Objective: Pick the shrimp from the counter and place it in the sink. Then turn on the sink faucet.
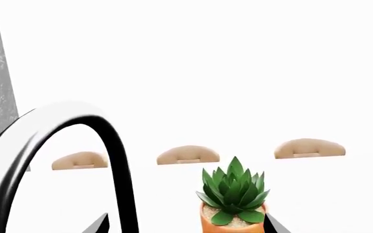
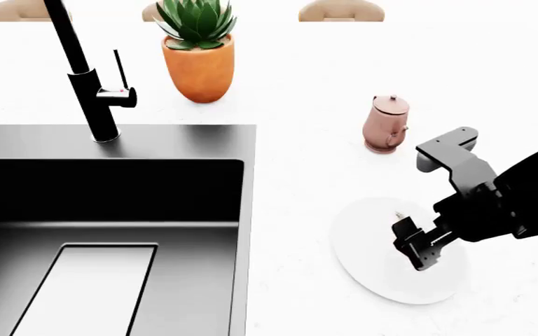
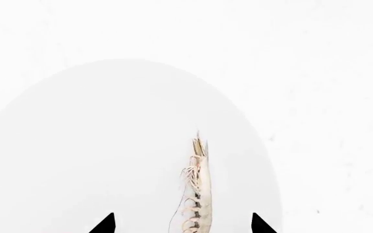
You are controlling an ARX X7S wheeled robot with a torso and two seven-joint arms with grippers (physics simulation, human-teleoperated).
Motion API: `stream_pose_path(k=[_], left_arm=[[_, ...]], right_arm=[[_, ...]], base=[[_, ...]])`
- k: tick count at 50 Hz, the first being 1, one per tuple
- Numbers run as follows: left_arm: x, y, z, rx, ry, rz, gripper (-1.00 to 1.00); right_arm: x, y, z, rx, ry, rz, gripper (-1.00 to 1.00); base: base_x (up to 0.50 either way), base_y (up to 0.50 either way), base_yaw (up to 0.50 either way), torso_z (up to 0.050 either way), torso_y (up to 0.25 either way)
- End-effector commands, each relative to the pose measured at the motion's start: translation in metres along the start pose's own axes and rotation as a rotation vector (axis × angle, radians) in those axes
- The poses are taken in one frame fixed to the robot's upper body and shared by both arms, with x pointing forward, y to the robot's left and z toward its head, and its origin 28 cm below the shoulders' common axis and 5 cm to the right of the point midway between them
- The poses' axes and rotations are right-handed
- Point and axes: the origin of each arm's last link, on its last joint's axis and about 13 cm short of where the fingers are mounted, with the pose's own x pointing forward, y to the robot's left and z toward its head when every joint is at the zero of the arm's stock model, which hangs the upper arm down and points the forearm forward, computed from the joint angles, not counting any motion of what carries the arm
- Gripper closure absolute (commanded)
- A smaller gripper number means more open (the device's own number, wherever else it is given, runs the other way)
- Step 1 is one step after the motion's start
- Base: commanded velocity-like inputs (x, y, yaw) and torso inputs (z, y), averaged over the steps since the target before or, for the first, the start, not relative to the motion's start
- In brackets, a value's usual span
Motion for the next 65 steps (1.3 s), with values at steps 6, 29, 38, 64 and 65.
stream_pose_path(k=[6,29,38,64,65], left_arm=[[0.0,0.0,-0.002,0.0,0.003,0.001,-1.0],[-0.001,0.001,-0.002,-0.001,0.004,0.003,-1.0],[0.0,0.001,-0.004,-0.005,0.008,0.005,-1.0],[-0.002,0.001,0.001,-0.003,0.001,0.004,-1.0],[-0.002,0.0,0.001,-0.003,0.002,0.003,-1.0]], right_arm=[[0.006,-0.001,-0.002,0.0,0.016,0.0,-1.0],[0.007,0.0,-0.005,-0.002,0.007,0.0,1.0],[-0.001,0.0,0.0,-0.044,-0.04,-0.036,1.0],[-0.061,0.011,0.023,-0.167,-0.213,-0.102,1.0],[-0.064,0.014,0.025,-0.184,-0.22,-0.102,1.0]], base=[[0.0,0.0,0.0,0.0,0.0],[0.0,0.0,0.0,0.0,0.0],[0.0,0.0,0.0,0.0,0.0],[0.0,0.0,0.0,0.0,0.0],[0.0,0.0,0.0,0.0,0.0]])
